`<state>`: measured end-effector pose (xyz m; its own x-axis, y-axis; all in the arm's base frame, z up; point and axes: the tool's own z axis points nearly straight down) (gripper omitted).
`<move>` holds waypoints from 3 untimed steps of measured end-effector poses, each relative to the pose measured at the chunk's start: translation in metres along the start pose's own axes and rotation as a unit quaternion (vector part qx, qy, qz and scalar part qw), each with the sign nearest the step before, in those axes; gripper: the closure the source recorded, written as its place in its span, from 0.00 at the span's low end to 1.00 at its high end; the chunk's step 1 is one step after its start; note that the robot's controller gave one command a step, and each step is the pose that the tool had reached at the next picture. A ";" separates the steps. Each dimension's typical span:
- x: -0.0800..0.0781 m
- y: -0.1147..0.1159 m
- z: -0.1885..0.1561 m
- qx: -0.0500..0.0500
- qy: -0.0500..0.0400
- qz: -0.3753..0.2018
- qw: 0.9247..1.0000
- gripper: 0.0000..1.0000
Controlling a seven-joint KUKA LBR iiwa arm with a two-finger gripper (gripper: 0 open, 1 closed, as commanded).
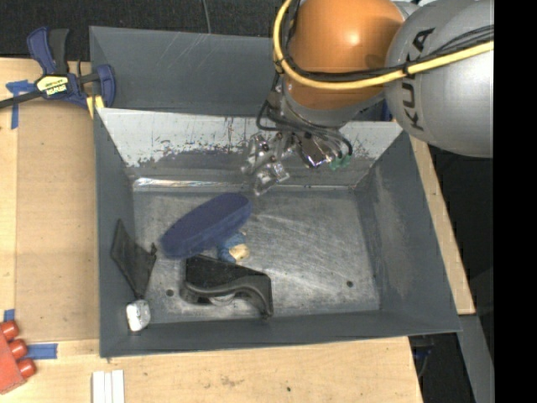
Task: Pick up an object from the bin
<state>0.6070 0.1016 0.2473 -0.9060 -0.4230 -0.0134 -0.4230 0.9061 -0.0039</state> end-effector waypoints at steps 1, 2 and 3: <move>0.001 0.001 0.006 -0.002 0.004 0.000 1.000 0.00; -0.014 -0.003 0.145 -0.001 0.007 0.023 1.000 0.00; -0.017 -0.003 0.139 0.000 0.001 0.024 1.000 1.00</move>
Offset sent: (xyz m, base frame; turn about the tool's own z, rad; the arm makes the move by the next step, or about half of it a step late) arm 0.0000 0.0000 0.0000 0.0000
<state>0.6260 0.1064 0.1084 -0.9249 -0.3799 -0.0120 -0.3799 0.9250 -0.0027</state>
